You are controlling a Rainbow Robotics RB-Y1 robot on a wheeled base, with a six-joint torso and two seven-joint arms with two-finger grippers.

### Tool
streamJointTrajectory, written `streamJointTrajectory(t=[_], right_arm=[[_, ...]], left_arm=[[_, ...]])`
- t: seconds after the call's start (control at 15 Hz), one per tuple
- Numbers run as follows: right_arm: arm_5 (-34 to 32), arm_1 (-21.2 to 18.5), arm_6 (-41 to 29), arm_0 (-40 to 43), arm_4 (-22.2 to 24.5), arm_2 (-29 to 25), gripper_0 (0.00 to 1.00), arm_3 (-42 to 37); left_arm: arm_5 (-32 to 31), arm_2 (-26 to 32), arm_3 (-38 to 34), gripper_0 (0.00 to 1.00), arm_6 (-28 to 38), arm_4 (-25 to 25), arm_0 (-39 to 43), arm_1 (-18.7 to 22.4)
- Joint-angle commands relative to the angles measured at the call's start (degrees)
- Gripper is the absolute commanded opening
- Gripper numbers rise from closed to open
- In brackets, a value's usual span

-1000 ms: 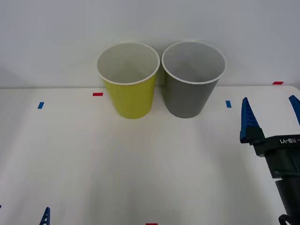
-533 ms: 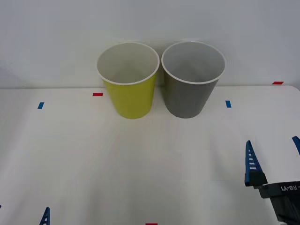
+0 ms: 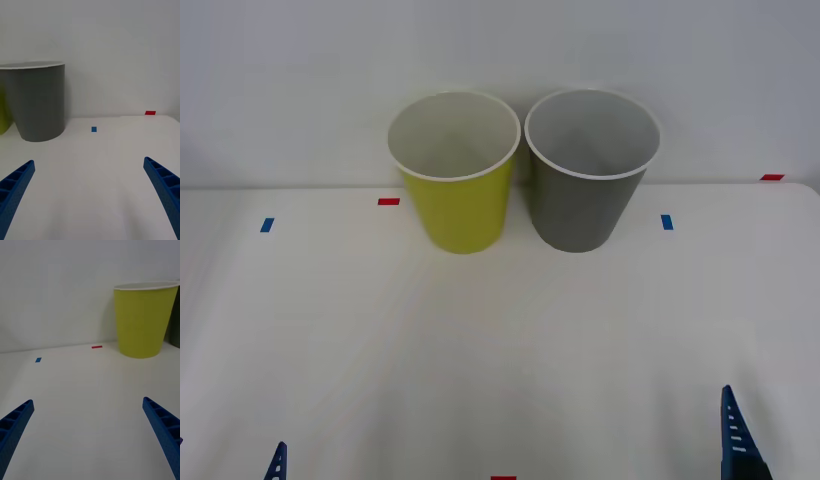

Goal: Put cans in the gray bin and PET bottles in the light green bin.

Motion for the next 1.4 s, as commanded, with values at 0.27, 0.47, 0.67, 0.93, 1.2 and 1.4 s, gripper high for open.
streamJointTrajectory(t=[0.27, 0.47, 0.67, 0.93, 1.2, 1.4], right_arm=[[-1.38, -2.1, -0.19, 4.89, -1.22, 1.66, 1.0, -0.07], [-1.38, -2.63, -0.27, 5.94, -1.3, 2.98, 1.0, 0.02], [-1.12, -2.54, -0.45, 6.91, -1.04, 3.15, 1.0, -0.07], [-1.12, -2.54, -0.45, 6.91, -1.04, 3.15, 1.0, -0.07], [-1.12, -2.54, -0.45, 6.91, -1.04, 3.15, 1.0, -0.07], [-1.12, -2.54, -0.45, 6.91, -1.04, 3.15, 1.0, -0.07]], left_arm=[[0.0, 0.0, 0.0, 1.0, 0.0, 0.0, 0.0, 0.0], [0.0, 0.0, 0.0, 1.0, 0.0, 0.0, 0.0, 0.0], [0.0, 0.0, 0.0, 1.0, 0.0, 0.0, 0.0, 0.0], [0.0, 0.0, 0.0, 1.0, 0.0, 0.0, 0.0, 0.0], [0.0, 0.0, 0.0, 1.0, 0.0, 0.0, 0.0, 0.0], [0.0, 0.0, 0.0, 1.0, 0.0, 0.0, 0.0, 0.0]])
